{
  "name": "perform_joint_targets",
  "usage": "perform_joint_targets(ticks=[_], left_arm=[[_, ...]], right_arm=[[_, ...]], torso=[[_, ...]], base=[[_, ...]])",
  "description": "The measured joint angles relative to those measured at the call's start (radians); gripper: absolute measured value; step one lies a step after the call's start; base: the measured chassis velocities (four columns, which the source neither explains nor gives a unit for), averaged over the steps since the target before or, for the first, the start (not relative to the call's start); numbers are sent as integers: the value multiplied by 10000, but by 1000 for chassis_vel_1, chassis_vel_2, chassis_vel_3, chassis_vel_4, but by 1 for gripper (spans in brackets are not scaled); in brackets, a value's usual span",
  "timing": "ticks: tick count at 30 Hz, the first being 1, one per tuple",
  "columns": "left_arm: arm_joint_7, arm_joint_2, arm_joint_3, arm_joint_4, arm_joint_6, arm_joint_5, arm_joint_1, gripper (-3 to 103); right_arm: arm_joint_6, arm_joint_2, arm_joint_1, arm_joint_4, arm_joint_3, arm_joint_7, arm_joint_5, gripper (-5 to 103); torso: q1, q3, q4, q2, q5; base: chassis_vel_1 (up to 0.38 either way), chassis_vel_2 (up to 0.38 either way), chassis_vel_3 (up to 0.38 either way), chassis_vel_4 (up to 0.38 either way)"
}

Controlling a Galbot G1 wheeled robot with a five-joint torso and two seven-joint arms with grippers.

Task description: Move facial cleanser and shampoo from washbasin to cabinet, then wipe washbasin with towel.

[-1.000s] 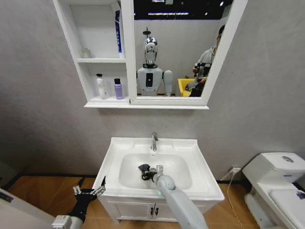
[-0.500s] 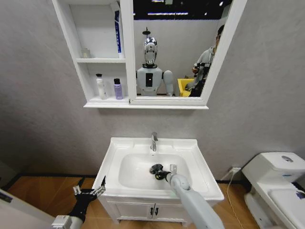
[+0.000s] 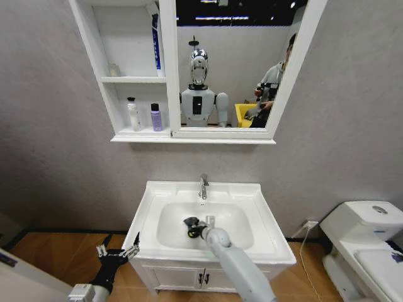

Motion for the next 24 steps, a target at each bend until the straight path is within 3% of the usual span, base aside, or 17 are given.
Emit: perform_joint_targets(ticks=[3, 8, 14, 21, 24], left_arm=[[0, 0, 0, 1, 0, 0, 0, 100], [0, 0, 0, 0, 0, 0, 0, 100], [0, 1, 0, 0, 0, 0, 0, 100], [0, 0, 0, 0, 0, 0, 0, 100], [0, 0, 0, 0, 0, 0, 0, 100]], right_arm=[[-82, 150, 27, 4, 84, 76, 56, 7], [-326, -1099, -511, 874, 839, 445, 1018, 7], [-380, -2025, -1353, 1805, 1813, 583, 1344, 7], [-32, -2809, -1856, 3147, 2765, 207, 575, 7], [303, -3400, -2147, 3929, 3166, -134, -502, 7]], torso=[[0, 0, 6, 0, 3], [1, 1, -5, -1, 3], [0, 1, -2, -1, 6], [1, 1, 1, -1, 4], [0, 1, 2, 0, 4]], base=[[0, 0, 0, 0], [0, 0, 0, 0], [0, 0, 0, 0], [0, 0, 0, 0], [0, 0, 0, 0]])
